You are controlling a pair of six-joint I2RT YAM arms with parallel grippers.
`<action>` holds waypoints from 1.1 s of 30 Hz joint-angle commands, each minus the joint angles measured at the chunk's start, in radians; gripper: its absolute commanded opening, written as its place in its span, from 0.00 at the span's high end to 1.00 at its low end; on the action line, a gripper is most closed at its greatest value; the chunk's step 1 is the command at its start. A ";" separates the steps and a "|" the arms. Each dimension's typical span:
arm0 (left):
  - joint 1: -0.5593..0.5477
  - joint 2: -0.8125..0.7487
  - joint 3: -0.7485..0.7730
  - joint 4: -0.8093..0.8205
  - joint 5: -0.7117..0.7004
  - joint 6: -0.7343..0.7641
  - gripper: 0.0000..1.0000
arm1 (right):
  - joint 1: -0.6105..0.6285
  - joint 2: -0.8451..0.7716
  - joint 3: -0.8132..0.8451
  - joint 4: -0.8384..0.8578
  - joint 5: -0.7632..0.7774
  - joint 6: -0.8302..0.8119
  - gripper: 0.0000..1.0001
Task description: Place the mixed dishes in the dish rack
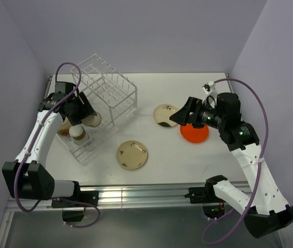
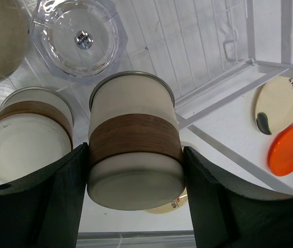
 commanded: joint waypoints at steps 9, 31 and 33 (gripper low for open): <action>0.004 -0.004 -0.061 0.050 0.027 0.003 1.00 | -0.010 -0.025 -0.013 0.022 -0.009 -0.014 0.06; 0.004 0.137 -0.003 0.036 -0.005 0.024 0.78 | -0.019 -0.027 -0.039 0.027 -0.017 -0.015 0.06; 0.004 0.141 0.005 0.036 -0.007 0.022 0.63 | -0.019 -0.027 -0.045 0.025 -0.012 -0.012 0.06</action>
